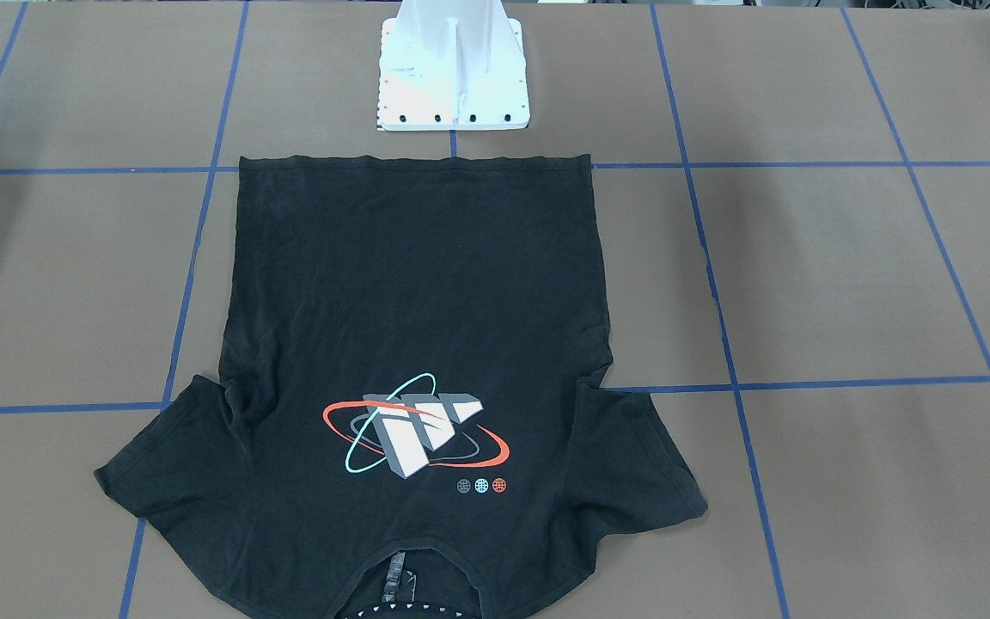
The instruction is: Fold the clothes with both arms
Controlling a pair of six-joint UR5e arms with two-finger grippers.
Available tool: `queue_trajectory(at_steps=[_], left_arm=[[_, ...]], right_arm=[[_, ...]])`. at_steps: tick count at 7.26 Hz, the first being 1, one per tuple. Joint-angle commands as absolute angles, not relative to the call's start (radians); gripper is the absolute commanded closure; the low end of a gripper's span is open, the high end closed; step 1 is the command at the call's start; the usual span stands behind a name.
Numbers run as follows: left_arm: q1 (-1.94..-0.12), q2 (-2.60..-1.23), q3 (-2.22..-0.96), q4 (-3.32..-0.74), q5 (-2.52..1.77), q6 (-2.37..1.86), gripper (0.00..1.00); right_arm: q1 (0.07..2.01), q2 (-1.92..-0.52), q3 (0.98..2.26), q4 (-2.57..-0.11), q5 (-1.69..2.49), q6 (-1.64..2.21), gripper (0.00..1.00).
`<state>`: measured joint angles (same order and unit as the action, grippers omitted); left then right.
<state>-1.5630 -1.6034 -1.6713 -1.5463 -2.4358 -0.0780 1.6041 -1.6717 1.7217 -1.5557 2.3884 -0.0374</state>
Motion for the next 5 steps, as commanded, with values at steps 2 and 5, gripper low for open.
queue_trajectory(at_steps=[2, 5], left_arm=[[-1.549, -1.796, -1.66, -1.569, -2.416, -0.078, 0.0], [-1.457, -1.775, -1.585, -1.846, -2.389, -0.077, 0.0]], right_arm=[[1.443, -1.486, 1.671, -1.551, 2.388, 0.053, 0.0], [1.338, -1.28, 1.537, -1.542, 2.381, 0.147, 0.0]])
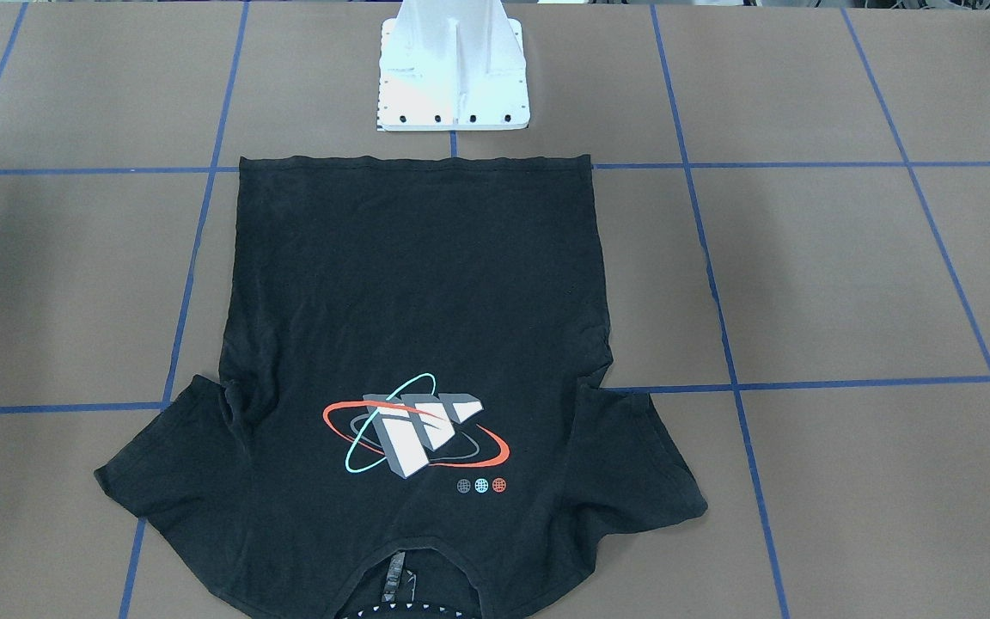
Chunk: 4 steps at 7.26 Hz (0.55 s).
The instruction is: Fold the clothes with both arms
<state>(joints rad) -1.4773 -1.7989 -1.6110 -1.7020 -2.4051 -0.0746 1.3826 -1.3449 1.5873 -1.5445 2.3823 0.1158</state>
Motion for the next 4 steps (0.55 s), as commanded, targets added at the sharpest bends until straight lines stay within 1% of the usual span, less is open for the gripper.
queue_trajectory(at_steps=[1, 3, 4], left_arm=[[-1.456, -1.767, -1.579, -1.903, -2.387, -0.08, 0.0], [-1.433, -1.778, -1.551, -2.044, -2.388, -0.136, 0.0], [-1.39, -1.787, -1.51, -2.157, -2.387, -0.253, 0.0]], right_arm=[[1.327, -1.26, 1.493, -1.449, 2.388, 0.152, 0.0], [1.267, -1.232, 1.381, -1.218, 2.369, 0.24, 0.0], [1.252, -1.215, 1.306, -1.101, 2.362, 0.314, 0.0]])
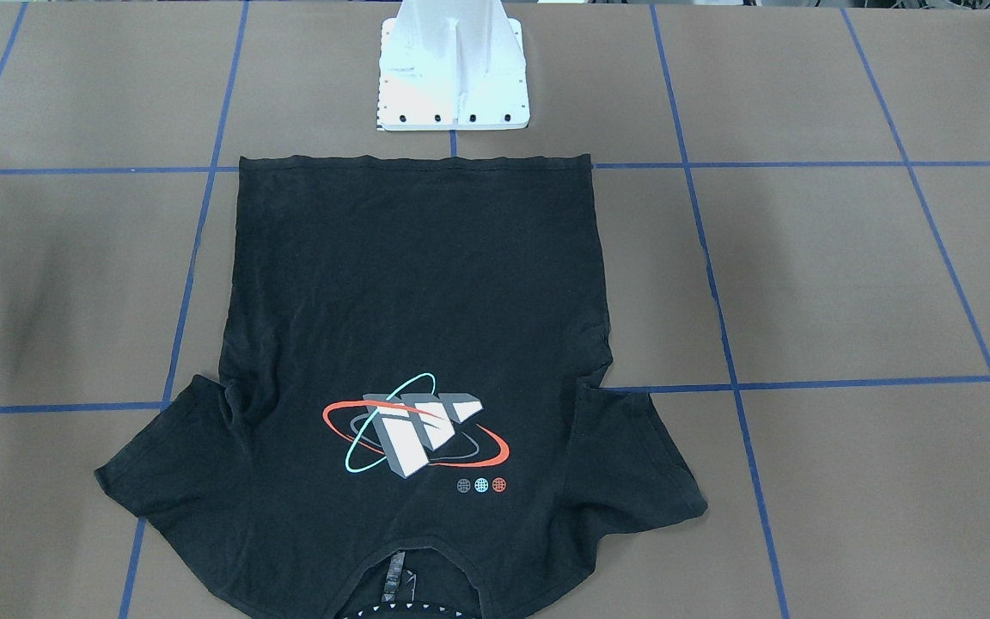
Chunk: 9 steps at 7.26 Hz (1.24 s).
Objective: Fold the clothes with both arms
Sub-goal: 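Move the right gripper toward the shirt collar while the left arm enters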
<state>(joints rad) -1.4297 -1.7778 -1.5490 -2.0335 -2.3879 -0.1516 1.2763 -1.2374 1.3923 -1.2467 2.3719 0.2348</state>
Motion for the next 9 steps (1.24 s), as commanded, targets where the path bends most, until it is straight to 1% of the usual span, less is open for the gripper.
queue_trajectory(at_steps=[1, 2, 3, 4, 6, 7, 9], left_arm=[[-1.355, -1.833, -1.444, -2.246, -2.385, -0.372, 0.0], [-1.332, -1.9, -1.374, -2.291, -2.385, -0.47, 0.0], [-1.3, -1.932, -1.33, -2.346, -2.353, -0.554, 0.0], [-1.264, -1.934, -1.319, -2.432, -2.308, -0.659, 0.0], [-1.18, -1.968, -1.316, -2.461, -2.226, -0.787, 0.0], [-1.18, -1.97, -1.319, -2.461, -2.226, -0.788, 0.0], [-1.18, -1.97, -1.321, -2.462, -2.226, -0.788, 0.0]], right_arm=[[1.224, -1.163, 1.267, -1.068, 2.318, 0.424, 0.0], [1.189, -1.14, 1.264, -1.062, 2.248, 0.469, 0.0], [1.171, -1.134, 1.261, -1.005, 2.228, 0.472, 0.0], [1.148, -1.134, 1.256, -0.936, 2.226, 0.497, 0.0], [1.056, -1.129, 1.229, -0.876, 2.119, 0.558, 0.0], [1.031, -1.127, 1.195, -0.874, 2.056, 0.558, 0.02], [1.013, -1.099, 1.142, -0.874, 2.051, 0.558, 0.12]])
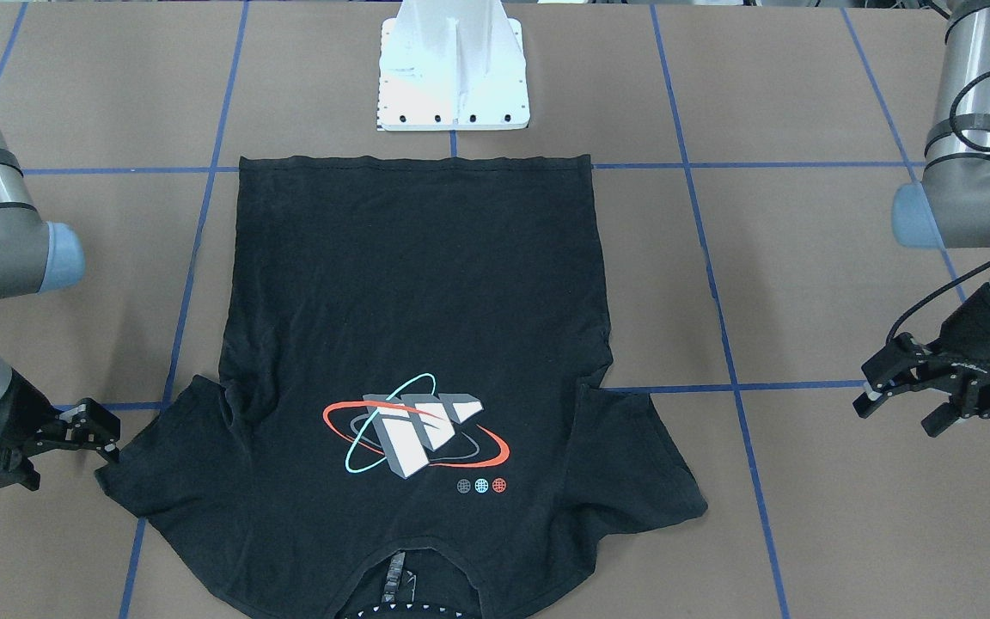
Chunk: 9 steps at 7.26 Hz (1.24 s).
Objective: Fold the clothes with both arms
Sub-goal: 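Move the right gripper toward the shirt collar while the left arm enters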
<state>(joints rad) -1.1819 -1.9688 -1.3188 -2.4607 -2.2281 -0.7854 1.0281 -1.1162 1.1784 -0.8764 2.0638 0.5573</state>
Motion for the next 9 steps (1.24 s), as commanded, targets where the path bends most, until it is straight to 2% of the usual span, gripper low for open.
queue_trajectory(at_steps=[1, 3, 4, 5, 6, 8, 9], left_arm=[[-1.18, -1.97, -1.321, -2.462, -2.226, -0.788, 0.0], [-1.18, -1.968, -1.319, -2.462, -2.226, -0.787, 0.0], [-1.18, -1.968, -1.319, -2.461, -2.226, -0.788, 0.0], [-1.18, -1.967, -1.321, -2.461, -2.226, -0.788, 0.0], [-1.18, -1.968, -1.321, -2.462, -2.226, -0.788, 0.0], [-1.181, -1.967, -1.325, -2.461, -2.226, -0.79, 0.0], [-1.18, -1.968, -1.325, -2.461, -2.226, -0.79, 0.0]], right_arm=[[1.003, -1.097, 1.122, -0.874, 2.051, 0.558, 0.18], [1.0, -1.088, 1.112, -0.879, 2.051, 0.558, 0.29], [0.999, -1.082, 1.108, -0.879, 2.051, 0.558, 0.4], [0.999, -1.081, 1.106, -0.88, 2.052, 0.558, 0.55], [0.999, -1.081, 1.106, -0.881, 2.052, 0.558, 0.66], [0.996, -1.081, 1.108, -0.879, 2.052, 0.558, 1.0], [0.996, -1.081, 1.112, -0.877, 2.057, 0.558, 1.0]])
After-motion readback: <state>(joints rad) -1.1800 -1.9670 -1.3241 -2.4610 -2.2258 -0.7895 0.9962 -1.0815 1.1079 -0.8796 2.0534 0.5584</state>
